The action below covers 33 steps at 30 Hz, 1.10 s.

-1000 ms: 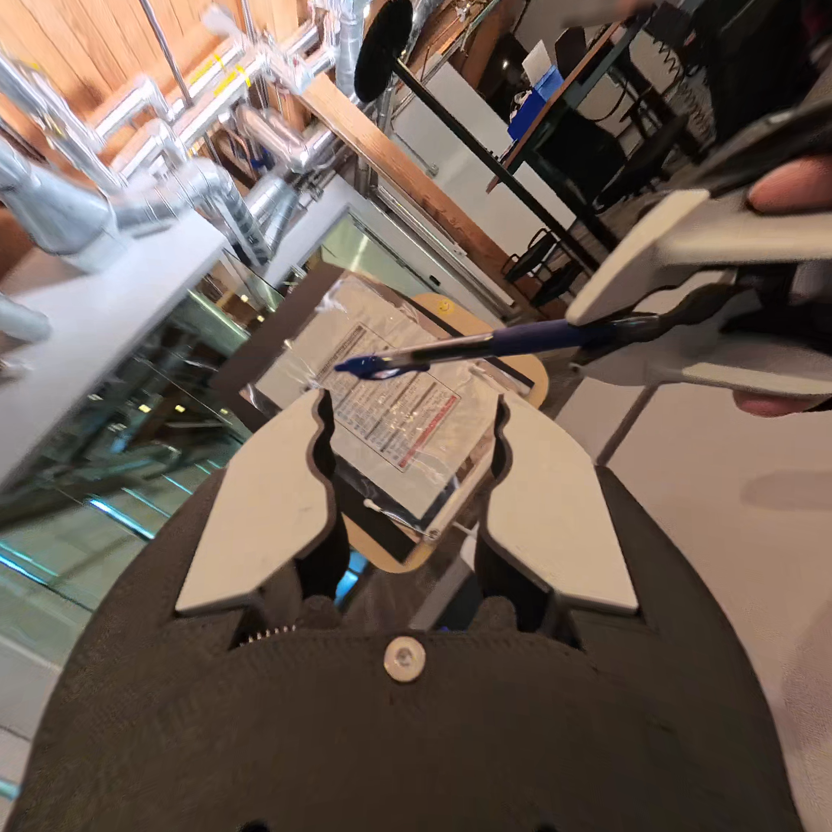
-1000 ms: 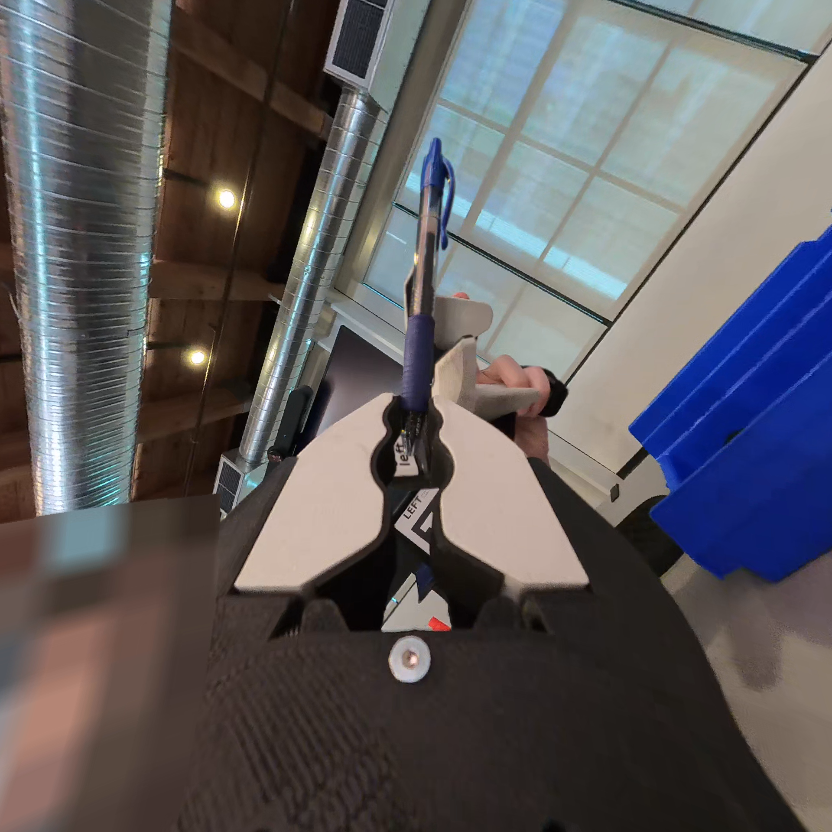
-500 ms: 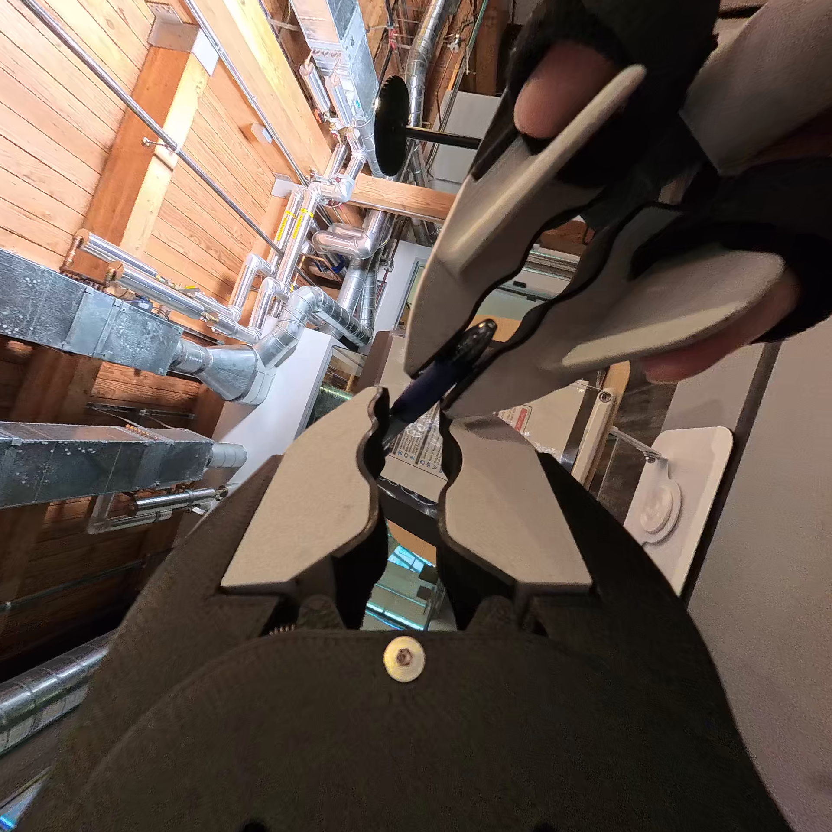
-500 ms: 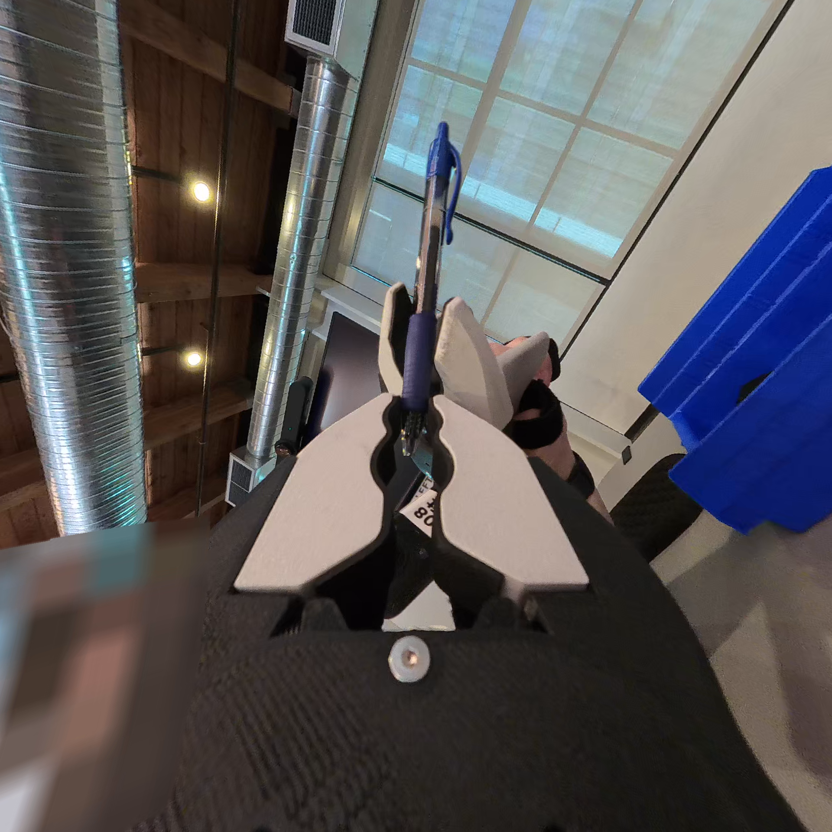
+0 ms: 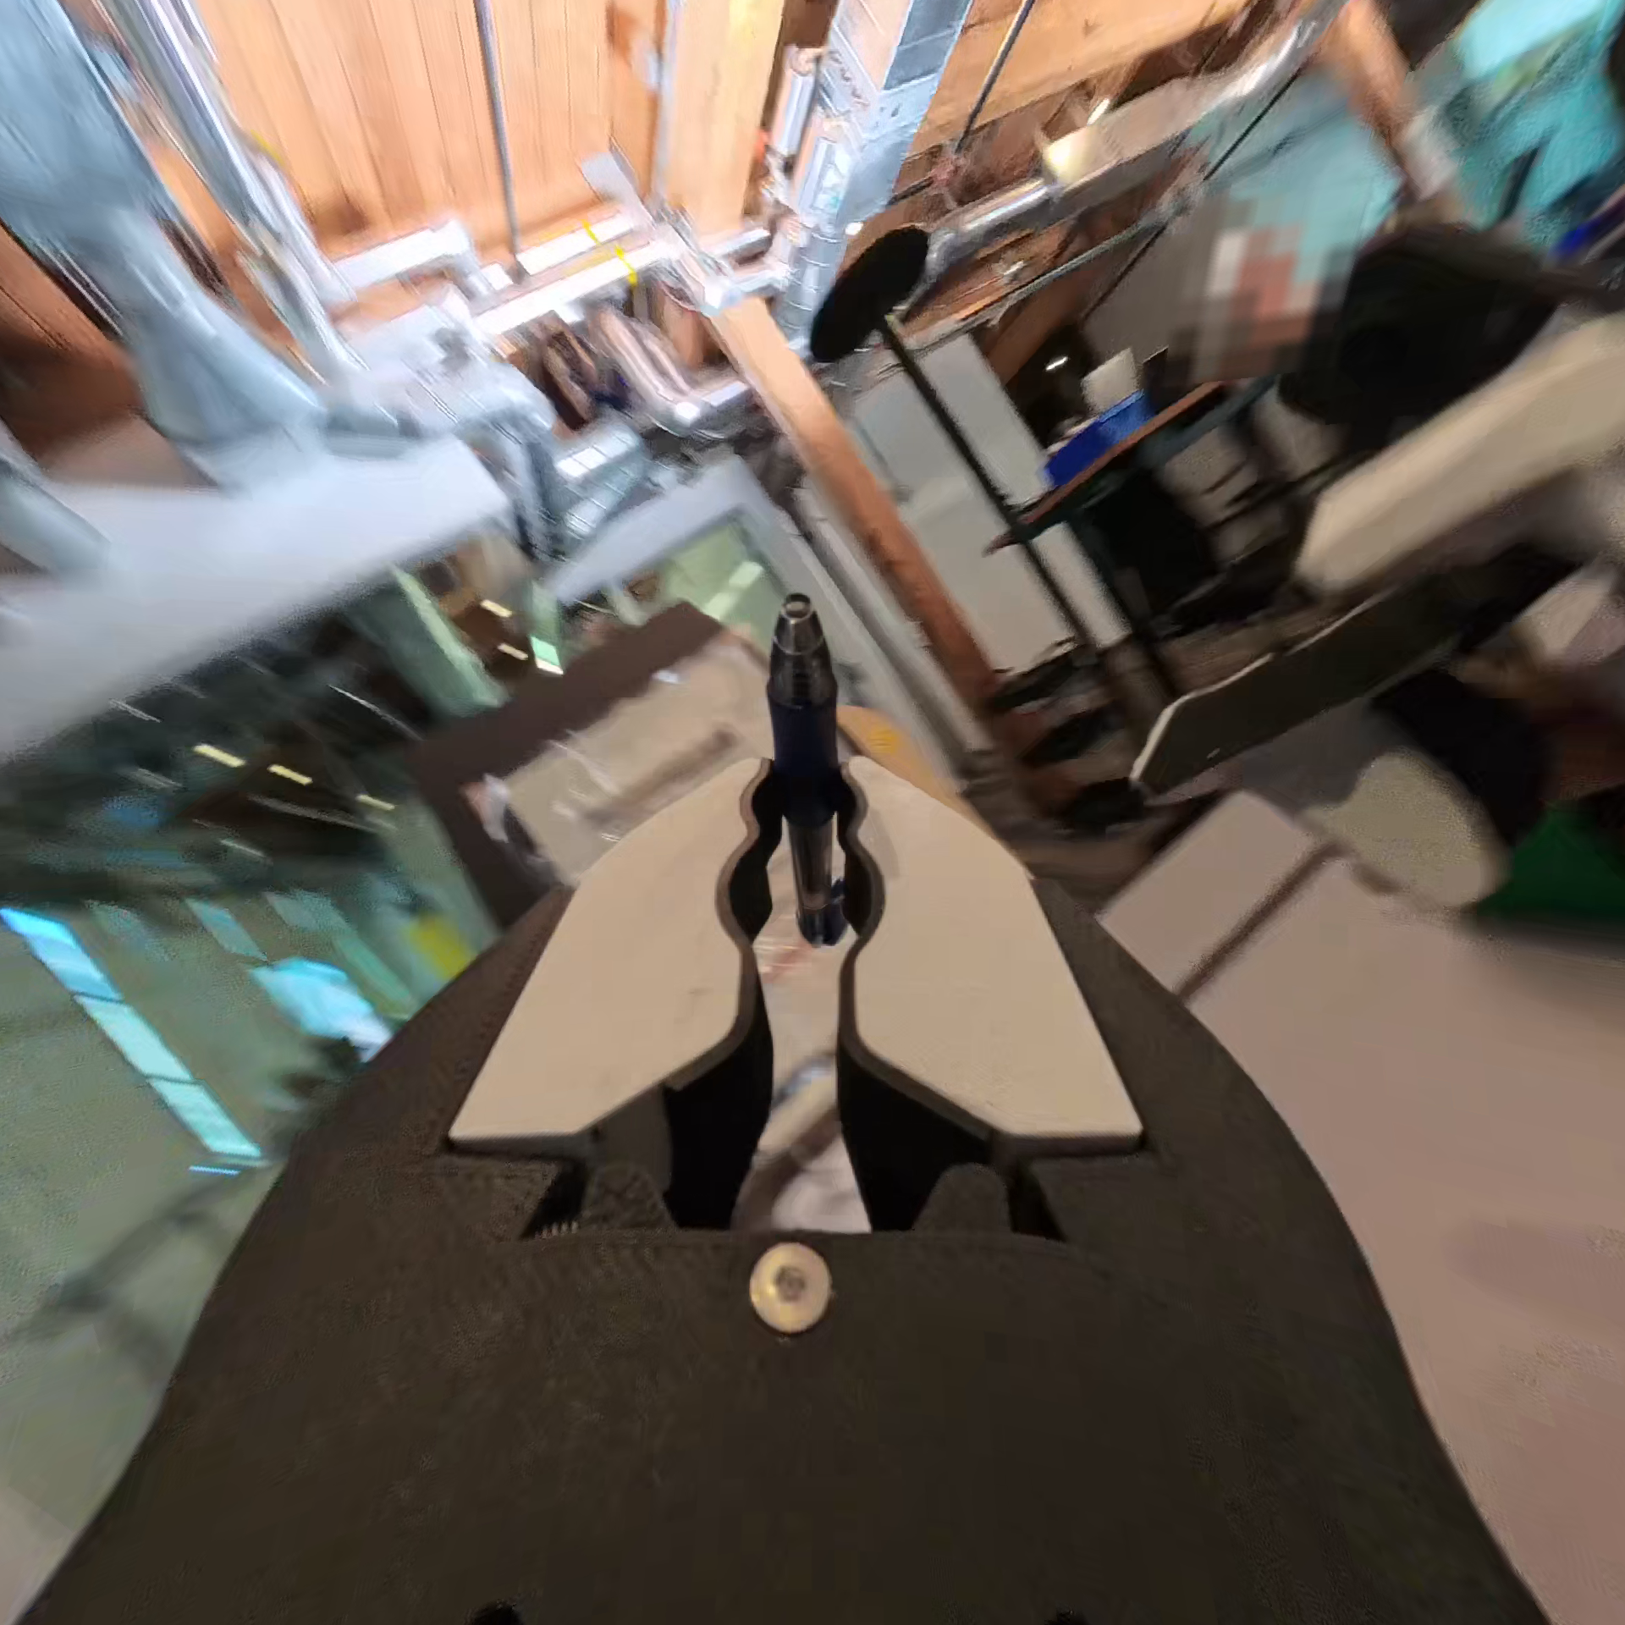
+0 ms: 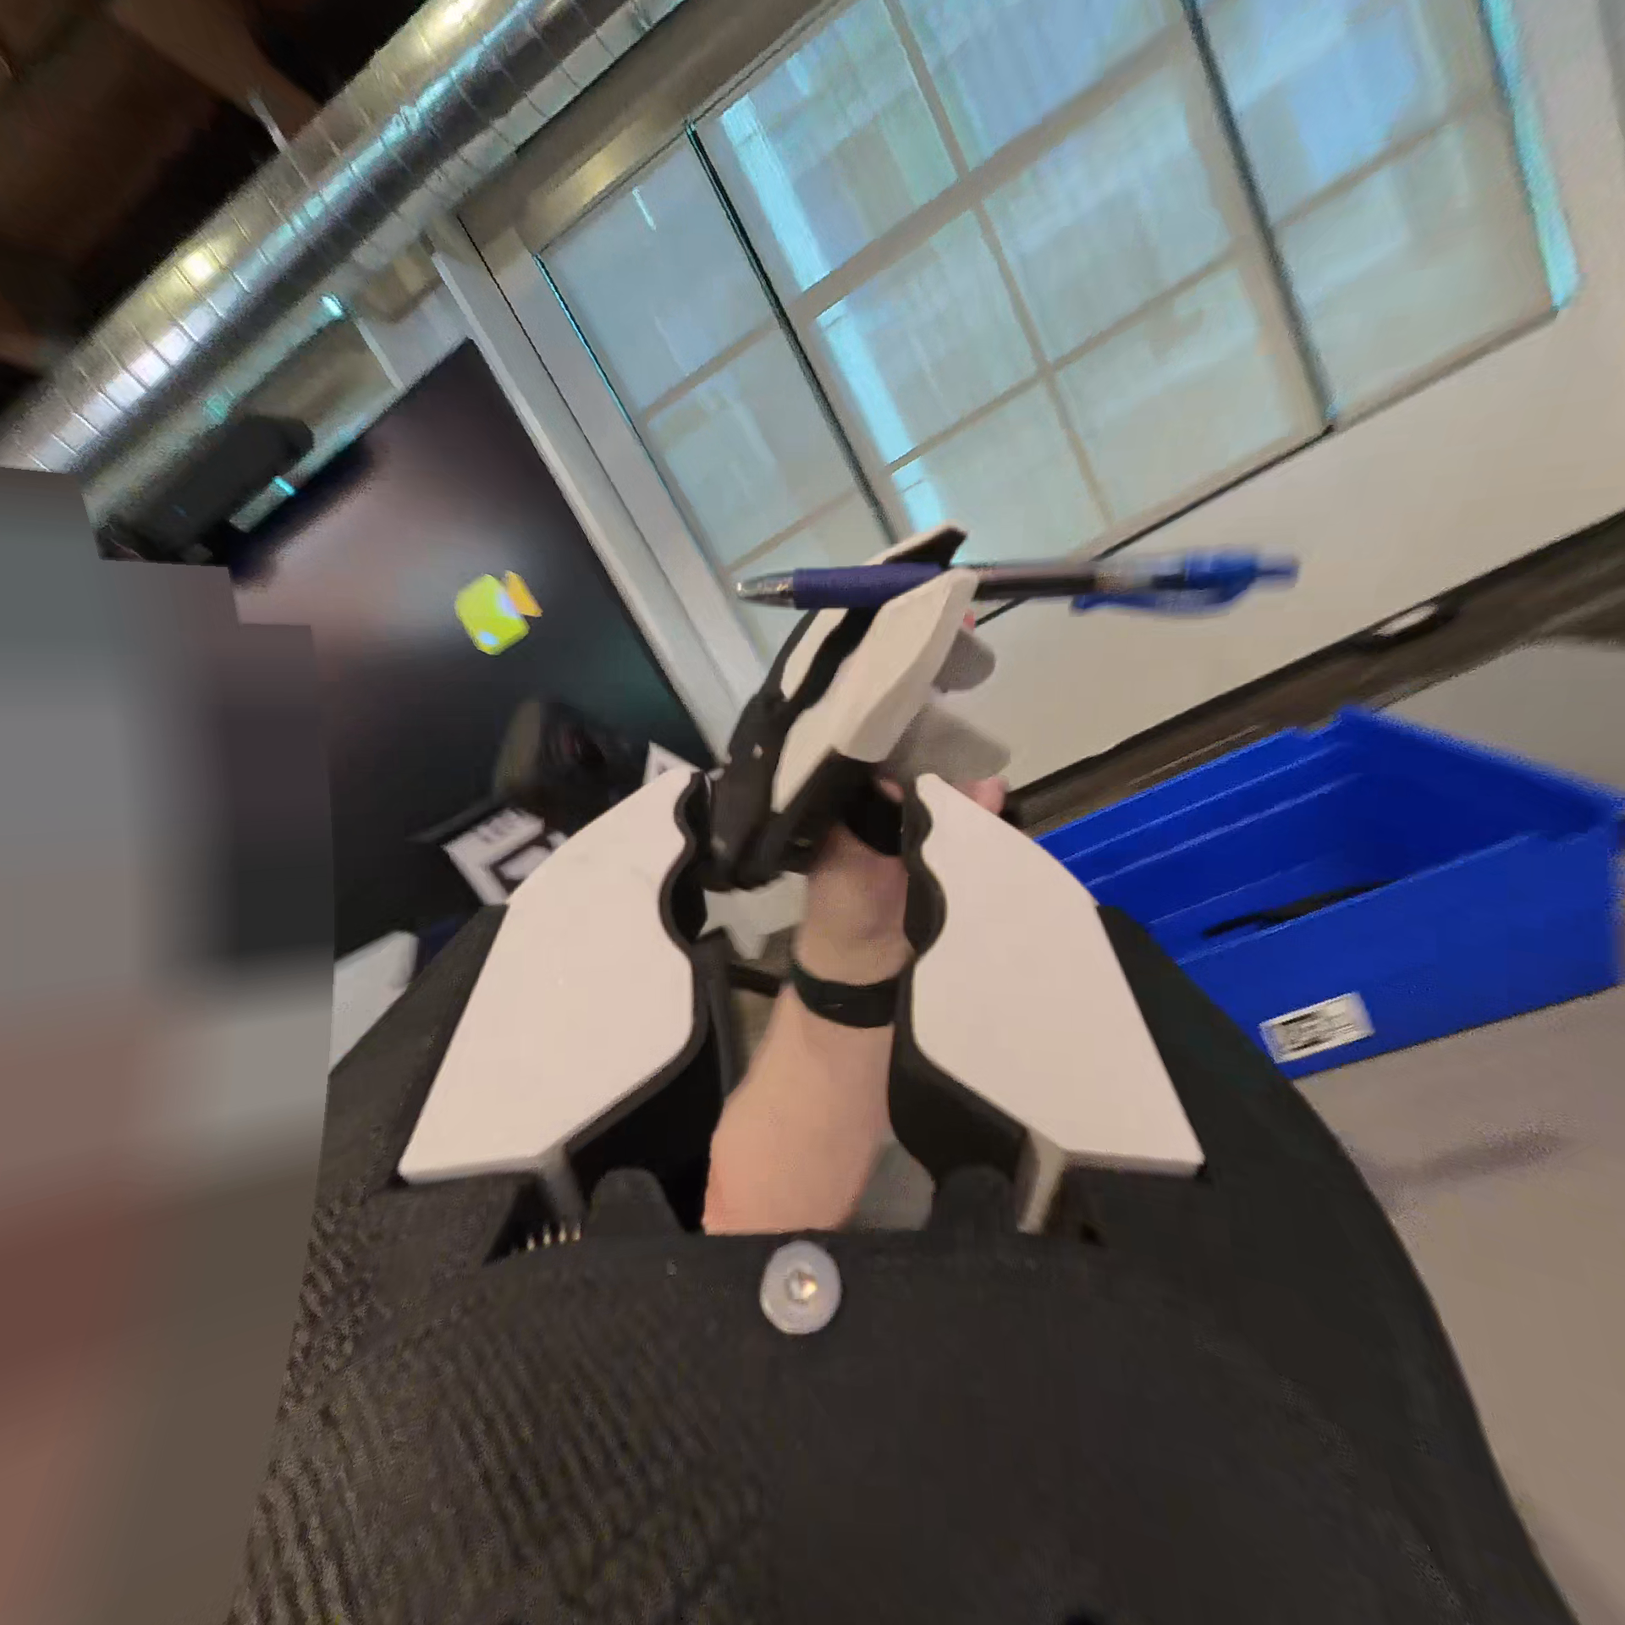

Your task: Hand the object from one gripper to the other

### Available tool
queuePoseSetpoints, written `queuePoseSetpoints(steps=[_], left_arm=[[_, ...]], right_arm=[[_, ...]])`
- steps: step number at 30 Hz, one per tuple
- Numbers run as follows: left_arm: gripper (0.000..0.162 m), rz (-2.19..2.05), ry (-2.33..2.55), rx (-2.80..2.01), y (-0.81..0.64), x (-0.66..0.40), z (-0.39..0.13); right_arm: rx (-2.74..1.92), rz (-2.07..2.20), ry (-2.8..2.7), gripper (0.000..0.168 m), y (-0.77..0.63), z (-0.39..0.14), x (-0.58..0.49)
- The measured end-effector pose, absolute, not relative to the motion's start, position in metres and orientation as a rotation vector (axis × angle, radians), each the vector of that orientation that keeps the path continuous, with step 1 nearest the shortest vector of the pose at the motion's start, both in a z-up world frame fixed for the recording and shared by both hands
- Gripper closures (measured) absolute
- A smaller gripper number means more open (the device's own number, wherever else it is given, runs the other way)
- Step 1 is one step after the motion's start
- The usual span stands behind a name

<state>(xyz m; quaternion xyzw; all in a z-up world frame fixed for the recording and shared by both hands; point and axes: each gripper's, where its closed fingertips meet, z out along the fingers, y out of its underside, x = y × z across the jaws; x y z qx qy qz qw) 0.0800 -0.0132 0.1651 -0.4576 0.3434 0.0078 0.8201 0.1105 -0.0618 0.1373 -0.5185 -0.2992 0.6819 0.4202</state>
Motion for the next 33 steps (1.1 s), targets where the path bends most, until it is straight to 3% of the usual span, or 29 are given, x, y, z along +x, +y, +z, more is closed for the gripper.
queuePoseSetpoints(steps=[1, 6, 11, 16, 27, 32, 33], left_arm=[[0.151, -0.163, 0.724, -1.057, -0.014, 0.082, 0.164], [0.151, -0.891, 0.625, -1.291, -0.024, 0.076, 0.164], [0.151, -1.169, 0.479, -1.361, -0.014, 0.057, 0.162], [0.151, -1.45, 0.468, -1.344, -0.022, 0.064, 0.163], [0.151, -1.503, 0.572, -1.407, -0.03, 0.102, 0.148], [0.151, -1.471, 0.586, -1.424, -0.028, 0.108, 0.143], [0.145, -1.469, 0.597, -1.414, -0.029, 0.109, 0.144]], right_arm=[[-1.283, 1.583, -0.768, 0.126, -0.057, 0.136, 0.112], [-1.121, 0.656, -0.882, 0.124, -0.021, 0.122, 0.124], [-0.59, -0.127, -1.067, 0.123, -0.046, 0.11, 0.11], [-0.684, -0.142, -0.947, 0.12, -0.04, 0.114, 0.102], [-0.711, -0.168, -0.891, 0.141, -0.037, 0.122, 0.113], [-0.841, -0.116, -0.903, 0.157, -0.024, 0.115, 0.115], [-0.879, -0.074, -0.9, 0.157, -0.021, 0.114, 0.116]])
